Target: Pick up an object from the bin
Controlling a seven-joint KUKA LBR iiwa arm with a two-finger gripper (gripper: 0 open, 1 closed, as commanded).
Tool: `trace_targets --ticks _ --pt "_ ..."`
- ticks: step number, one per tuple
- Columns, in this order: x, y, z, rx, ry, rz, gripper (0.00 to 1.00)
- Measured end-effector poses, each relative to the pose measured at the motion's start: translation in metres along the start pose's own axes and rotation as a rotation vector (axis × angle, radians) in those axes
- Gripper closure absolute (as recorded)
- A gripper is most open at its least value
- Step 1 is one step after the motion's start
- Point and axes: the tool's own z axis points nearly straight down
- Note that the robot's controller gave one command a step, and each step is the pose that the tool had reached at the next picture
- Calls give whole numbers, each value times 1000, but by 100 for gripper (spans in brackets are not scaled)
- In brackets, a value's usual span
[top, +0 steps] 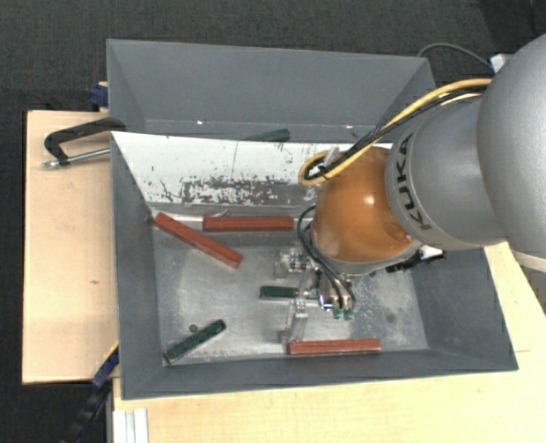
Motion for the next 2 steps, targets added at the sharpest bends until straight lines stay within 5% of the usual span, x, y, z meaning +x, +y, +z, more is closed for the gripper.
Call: trace_targets --ticks 1,2 --pt "4 2 1 0 3 146 100" --pt "4 2 1 1 3 146 100"
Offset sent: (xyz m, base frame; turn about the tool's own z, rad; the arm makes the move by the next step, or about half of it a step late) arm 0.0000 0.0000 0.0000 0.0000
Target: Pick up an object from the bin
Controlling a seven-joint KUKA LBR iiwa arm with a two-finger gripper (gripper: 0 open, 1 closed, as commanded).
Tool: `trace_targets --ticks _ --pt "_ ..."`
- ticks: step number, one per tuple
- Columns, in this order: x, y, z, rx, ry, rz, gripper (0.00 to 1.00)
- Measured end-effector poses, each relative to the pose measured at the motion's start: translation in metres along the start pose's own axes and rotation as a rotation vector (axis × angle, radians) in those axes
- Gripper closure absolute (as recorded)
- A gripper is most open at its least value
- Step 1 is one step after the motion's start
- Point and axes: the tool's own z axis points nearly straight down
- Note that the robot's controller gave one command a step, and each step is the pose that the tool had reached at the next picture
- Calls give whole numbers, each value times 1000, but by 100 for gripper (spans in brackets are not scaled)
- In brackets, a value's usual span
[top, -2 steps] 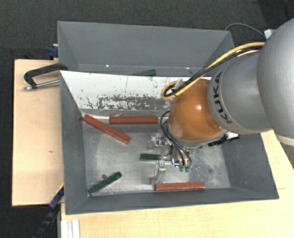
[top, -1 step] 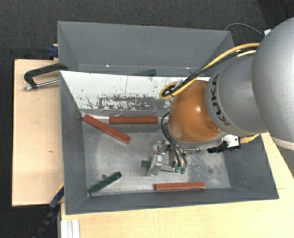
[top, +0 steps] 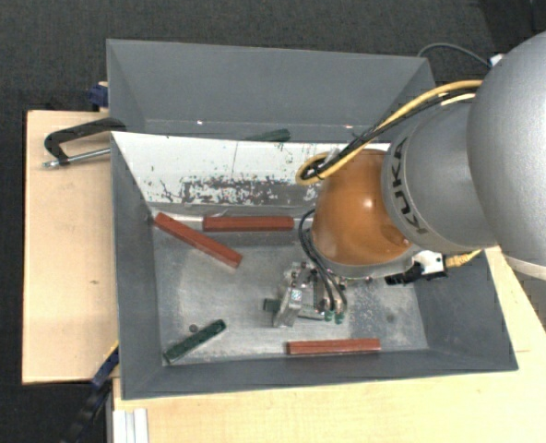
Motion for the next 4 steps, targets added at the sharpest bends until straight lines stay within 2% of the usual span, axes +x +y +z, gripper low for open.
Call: trace_targets --ticks 2,4 --pt "2 -1 -17 2 5 0 100" --pt "0 0 -57 -1 -3 -1 100"
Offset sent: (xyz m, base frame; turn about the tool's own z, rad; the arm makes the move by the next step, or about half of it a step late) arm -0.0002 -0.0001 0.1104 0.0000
